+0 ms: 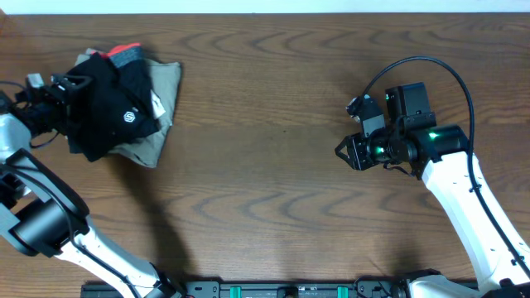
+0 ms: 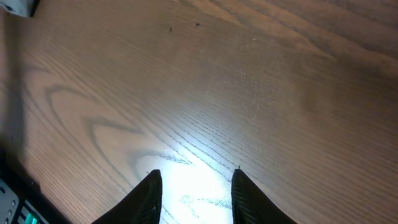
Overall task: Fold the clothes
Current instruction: 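Press the shirt flat on the stack and release with the left gripper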
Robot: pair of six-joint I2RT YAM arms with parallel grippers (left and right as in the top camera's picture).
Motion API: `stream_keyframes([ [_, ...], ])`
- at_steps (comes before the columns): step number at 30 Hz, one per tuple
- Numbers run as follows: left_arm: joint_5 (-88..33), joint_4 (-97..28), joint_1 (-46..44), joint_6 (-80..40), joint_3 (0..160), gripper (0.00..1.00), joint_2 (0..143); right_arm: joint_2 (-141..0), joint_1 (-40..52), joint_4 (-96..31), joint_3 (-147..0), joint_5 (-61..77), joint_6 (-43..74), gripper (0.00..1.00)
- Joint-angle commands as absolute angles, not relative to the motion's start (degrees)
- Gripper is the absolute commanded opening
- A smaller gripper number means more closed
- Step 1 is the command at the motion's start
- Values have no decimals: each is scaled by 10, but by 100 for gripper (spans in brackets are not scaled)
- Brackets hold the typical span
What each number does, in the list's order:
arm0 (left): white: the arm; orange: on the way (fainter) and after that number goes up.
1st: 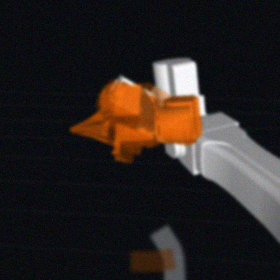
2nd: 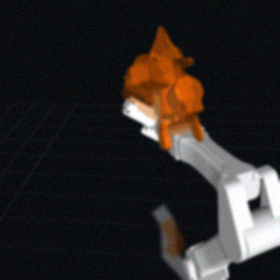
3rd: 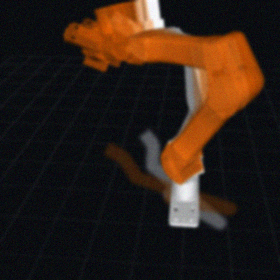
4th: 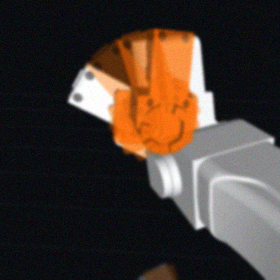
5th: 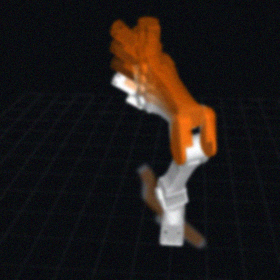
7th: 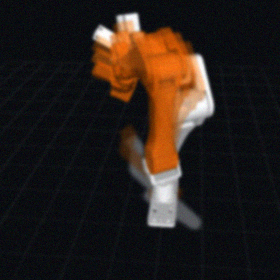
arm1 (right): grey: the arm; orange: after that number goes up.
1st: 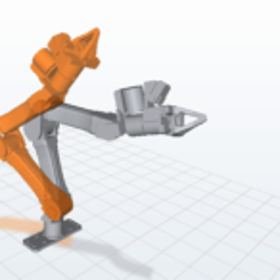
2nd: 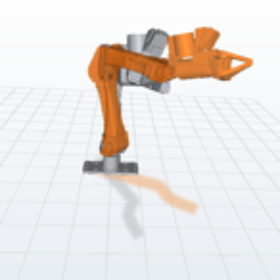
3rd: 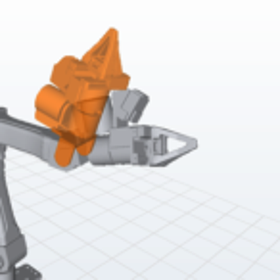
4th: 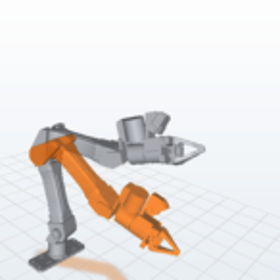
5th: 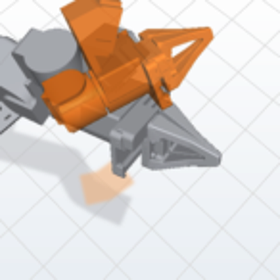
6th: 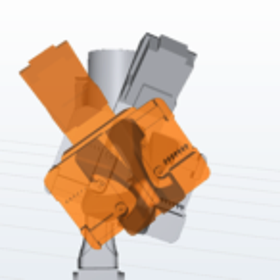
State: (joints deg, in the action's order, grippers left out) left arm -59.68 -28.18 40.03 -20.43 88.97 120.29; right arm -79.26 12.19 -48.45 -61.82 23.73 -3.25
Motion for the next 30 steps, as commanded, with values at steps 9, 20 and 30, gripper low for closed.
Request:
stream_keyframes([
  [9,-558,-309,373,-139,872,98,975,-787,115,-476,-622,237,-40,38],
  [20,-270,-477,181,-10,872,98,785,-787,115,-439,-623,208,-50,99],
  [30,-75,-508,-65,-9,872,98,778,-787,111,-338,-623,68,10,99],
])
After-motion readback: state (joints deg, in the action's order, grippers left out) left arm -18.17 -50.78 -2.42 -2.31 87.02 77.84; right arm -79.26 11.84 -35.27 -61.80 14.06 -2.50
